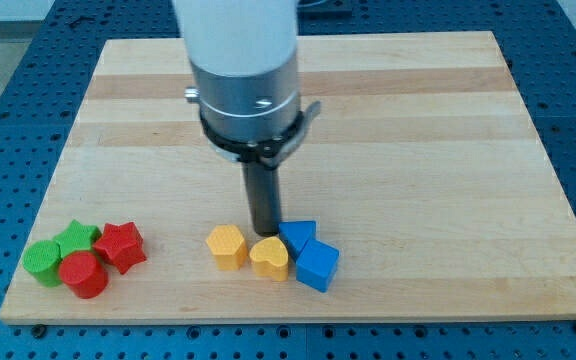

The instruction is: Move the blue triangle along with blue cube a bit right and down

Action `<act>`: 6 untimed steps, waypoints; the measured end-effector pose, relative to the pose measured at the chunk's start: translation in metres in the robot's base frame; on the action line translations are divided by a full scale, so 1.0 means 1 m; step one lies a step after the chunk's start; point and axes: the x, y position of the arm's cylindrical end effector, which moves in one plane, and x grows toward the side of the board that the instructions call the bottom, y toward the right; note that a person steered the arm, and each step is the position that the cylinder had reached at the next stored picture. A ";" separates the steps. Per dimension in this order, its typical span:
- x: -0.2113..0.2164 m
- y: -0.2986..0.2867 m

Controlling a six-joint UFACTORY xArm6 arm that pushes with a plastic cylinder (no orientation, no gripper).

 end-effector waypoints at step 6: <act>0.011 0.176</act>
